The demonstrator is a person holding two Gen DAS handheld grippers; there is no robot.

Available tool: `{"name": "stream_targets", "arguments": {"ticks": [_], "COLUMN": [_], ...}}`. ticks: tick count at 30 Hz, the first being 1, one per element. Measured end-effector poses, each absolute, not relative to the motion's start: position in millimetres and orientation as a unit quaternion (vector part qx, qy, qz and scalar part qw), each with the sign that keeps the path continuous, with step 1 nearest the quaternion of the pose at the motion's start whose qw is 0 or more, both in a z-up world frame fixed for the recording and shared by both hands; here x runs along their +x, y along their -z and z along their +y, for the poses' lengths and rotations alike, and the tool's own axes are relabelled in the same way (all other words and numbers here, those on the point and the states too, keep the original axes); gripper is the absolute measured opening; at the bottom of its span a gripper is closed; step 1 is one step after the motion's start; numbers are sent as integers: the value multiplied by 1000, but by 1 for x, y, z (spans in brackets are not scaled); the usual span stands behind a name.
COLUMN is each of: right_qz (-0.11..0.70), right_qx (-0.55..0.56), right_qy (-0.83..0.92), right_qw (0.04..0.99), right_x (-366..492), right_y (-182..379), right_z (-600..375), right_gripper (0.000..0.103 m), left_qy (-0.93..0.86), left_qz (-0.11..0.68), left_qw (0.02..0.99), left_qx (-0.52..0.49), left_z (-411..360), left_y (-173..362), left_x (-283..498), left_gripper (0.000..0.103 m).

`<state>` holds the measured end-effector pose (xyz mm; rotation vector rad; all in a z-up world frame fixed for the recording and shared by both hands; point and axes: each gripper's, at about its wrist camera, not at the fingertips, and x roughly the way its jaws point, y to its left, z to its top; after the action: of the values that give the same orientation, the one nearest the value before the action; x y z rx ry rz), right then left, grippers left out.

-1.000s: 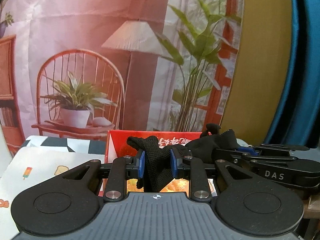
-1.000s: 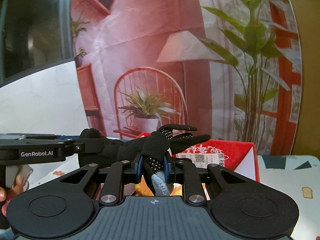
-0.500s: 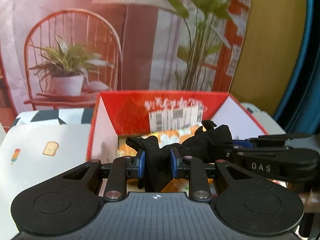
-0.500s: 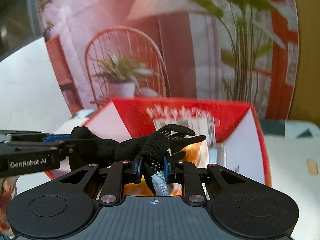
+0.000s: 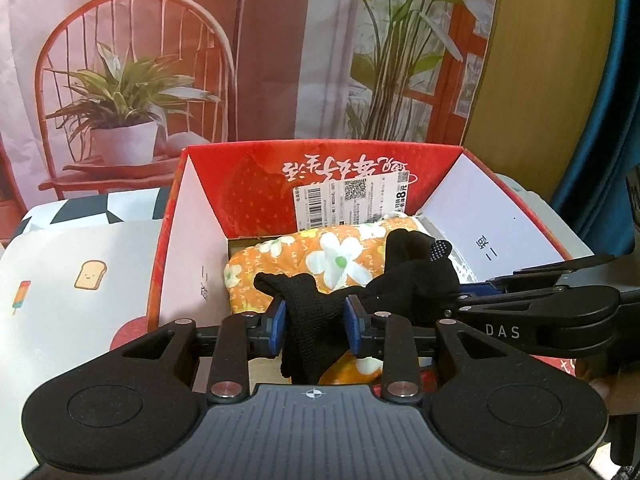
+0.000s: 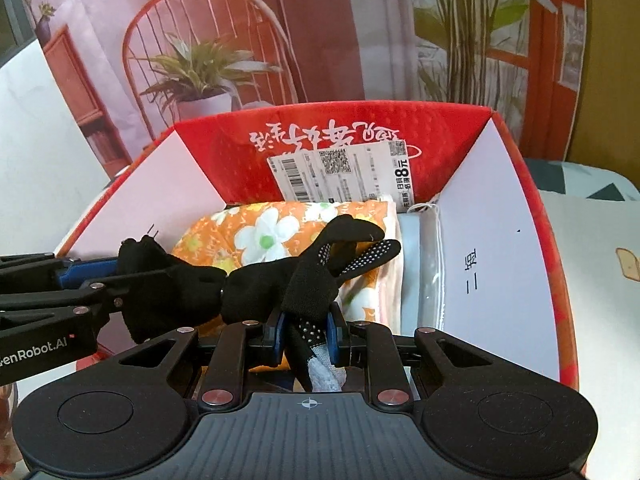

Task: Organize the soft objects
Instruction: 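Lift the black glove with both tools into the red box and open them, then move both tools down to the green mesh pouch beside the box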

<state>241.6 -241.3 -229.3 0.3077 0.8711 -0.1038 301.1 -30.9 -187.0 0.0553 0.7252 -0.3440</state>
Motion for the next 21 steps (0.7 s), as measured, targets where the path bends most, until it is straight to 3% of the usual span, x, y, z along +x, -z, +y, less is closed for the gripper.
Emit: {"name": "stream_targets", "arguments": {"ticks": [4,6,10,12,14,17,21], "right_qz": [424,426,416,405,391,366,345], "right_qx": [147,150,127,102,85,63,49], "right_qy": [53,57,66,63,57,54,53], "right_qw": [892,890,898,907,915,927,936], "right_x": [243,244,240,236,231,221,210], "right_y": [228,227,222,216,209,199,191], "right_z": [-241,-242,-239,-234,-231,-226,-221], "right_gripper": [19,20,30,34,49,72,94], "left_qy": [161,157,153,152,149,149,147], "left_qz": [349,343,335,328,317,303,298], "left_qw": [923,926,930,932,936,941,943], "left_qx": [23,20,19,22,25,18,17], "left_z": [-28,-26,-21,-19,-17,-12,-10], "left_y": [183,180,175,172,168,162,156], "left_x": [300,298,293,289,284,275,262], "left_gripper": [44,54,59,67,75,96,101]}}
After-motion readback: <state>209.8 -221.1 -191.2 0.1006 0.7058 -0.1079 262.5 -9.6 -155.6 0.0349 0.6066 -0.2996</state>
